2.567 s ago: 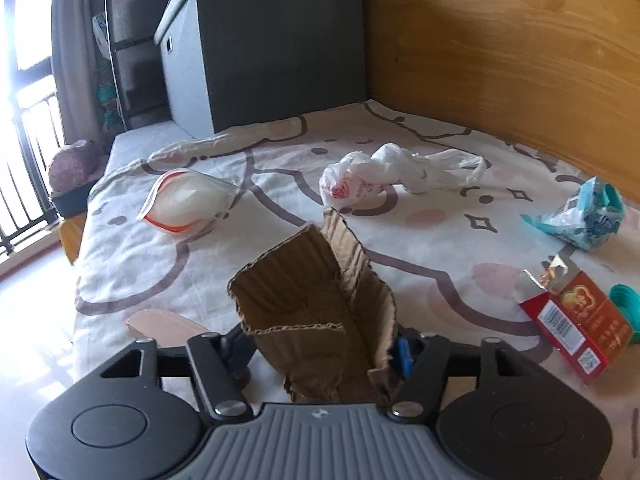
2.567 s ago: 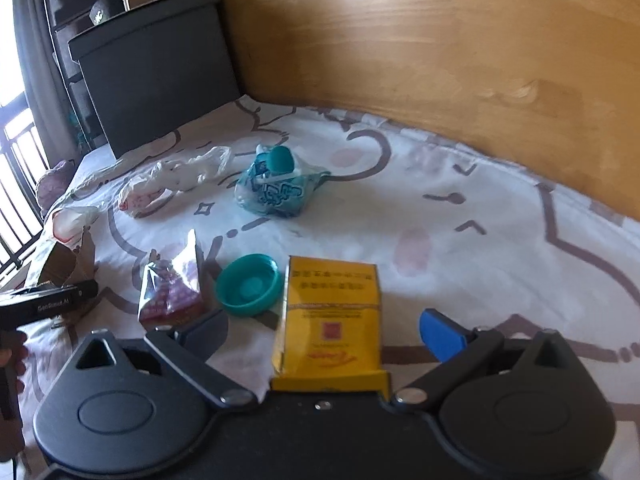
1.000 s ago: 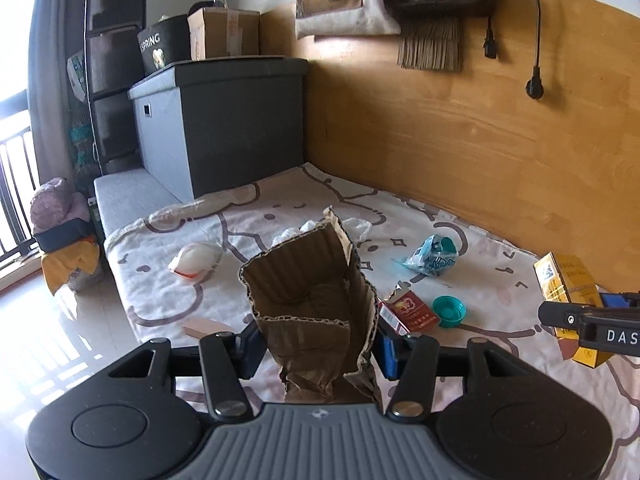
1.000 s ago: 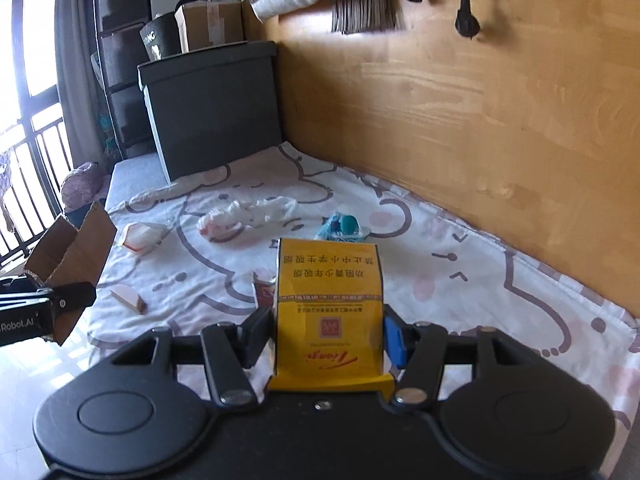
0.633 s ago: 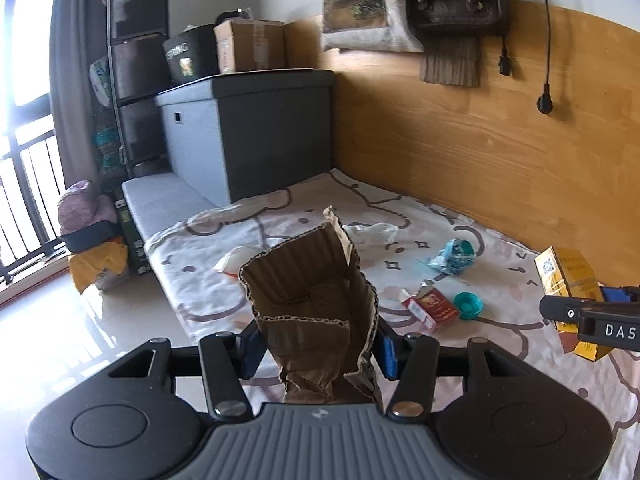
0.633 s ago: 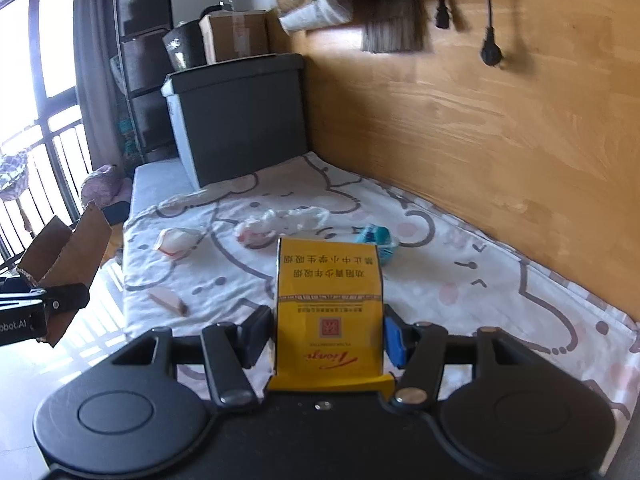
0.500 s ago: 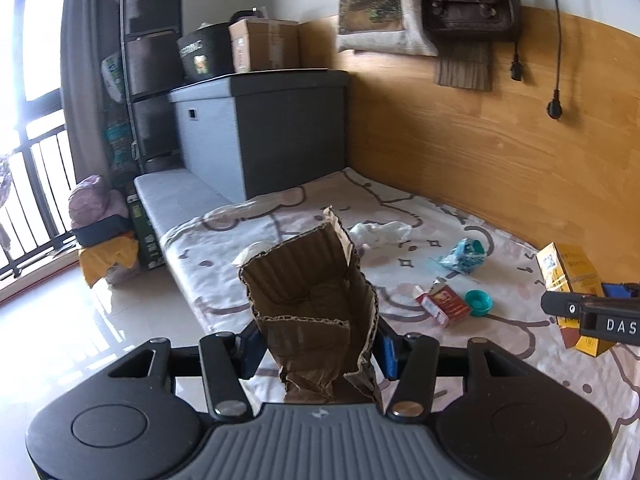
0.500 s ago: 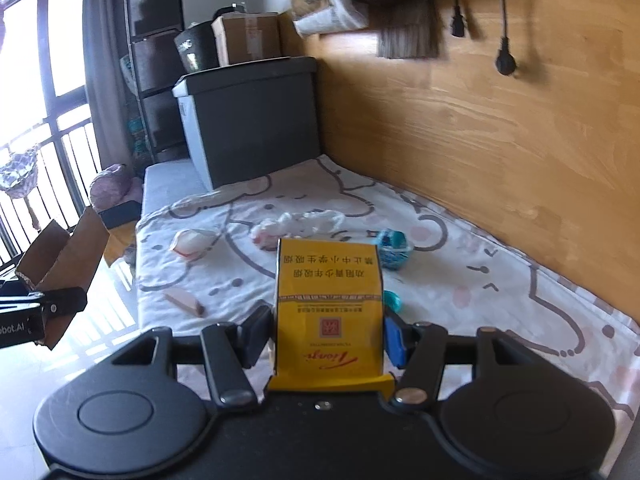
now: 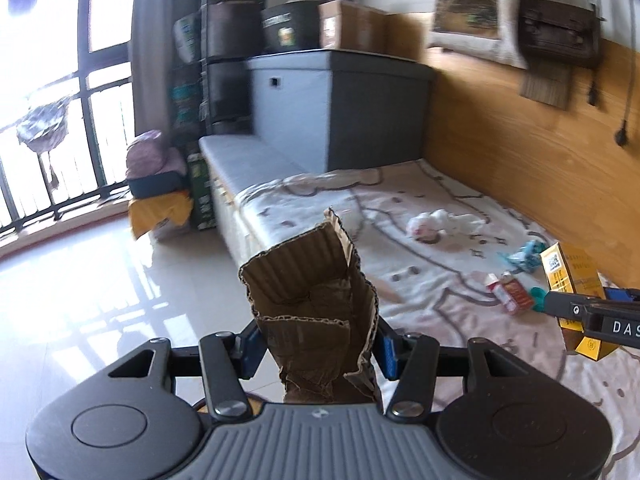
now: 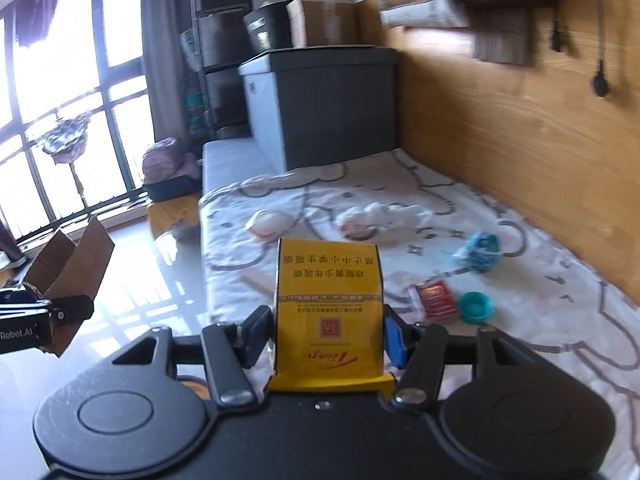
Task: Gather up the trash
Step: 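Carry the cardboard and yellow box with both tools over the wastebasket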
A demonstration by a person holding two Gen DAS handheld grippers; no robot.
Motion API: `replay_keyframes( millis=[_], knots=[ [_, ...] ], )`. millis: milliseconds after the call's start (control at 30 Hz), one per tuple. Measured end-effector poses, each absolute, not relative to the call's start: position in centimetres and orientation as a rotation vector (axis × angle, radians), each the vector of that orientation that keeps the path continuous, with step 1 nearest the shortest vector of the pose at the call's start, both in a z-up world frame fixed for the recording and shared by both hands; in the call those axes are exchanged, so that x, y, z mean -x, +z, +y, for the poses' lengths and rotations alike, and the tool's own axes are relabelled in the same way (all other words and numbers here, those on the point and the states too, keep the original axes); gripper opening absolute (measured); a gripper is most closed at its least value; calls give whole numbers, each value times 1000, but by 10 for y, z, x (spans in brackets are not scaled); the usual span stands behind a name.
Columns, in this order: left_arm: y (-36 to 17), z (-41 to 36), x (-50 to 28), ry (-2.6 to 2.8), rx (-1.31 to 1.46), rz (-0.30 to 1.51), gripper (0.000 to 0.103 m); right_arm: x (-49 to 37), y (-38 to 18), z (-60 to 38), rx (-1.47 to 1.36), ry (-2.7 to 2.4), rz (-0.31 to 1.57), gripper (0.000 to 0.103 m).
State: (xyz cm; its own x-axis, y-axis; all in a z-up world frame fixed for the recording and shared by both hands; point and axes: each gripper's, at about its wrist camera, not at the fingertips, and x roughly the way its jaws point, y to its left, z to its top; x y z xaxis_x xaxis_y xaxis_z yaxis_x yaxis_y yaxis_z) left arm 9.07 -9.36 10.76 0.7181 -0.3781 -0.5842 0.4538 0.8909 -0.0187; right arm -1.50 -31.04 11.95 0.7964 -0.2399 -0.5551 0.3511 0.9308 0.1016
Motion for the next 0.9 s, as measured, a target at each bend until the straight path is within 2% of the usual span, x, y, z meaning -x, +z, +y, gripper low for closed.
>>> replay_keyframes(
  millis=[533, 900],
  knots=[
    [67, -5, -145, -304, -62, 710, 55, -73, 92, -224, -145, -149, 651, 59],
    [15, 39, -186, -192, -17, 809, 55, -136, 48, -171, -92, -49, 762, 59]
  ],
)
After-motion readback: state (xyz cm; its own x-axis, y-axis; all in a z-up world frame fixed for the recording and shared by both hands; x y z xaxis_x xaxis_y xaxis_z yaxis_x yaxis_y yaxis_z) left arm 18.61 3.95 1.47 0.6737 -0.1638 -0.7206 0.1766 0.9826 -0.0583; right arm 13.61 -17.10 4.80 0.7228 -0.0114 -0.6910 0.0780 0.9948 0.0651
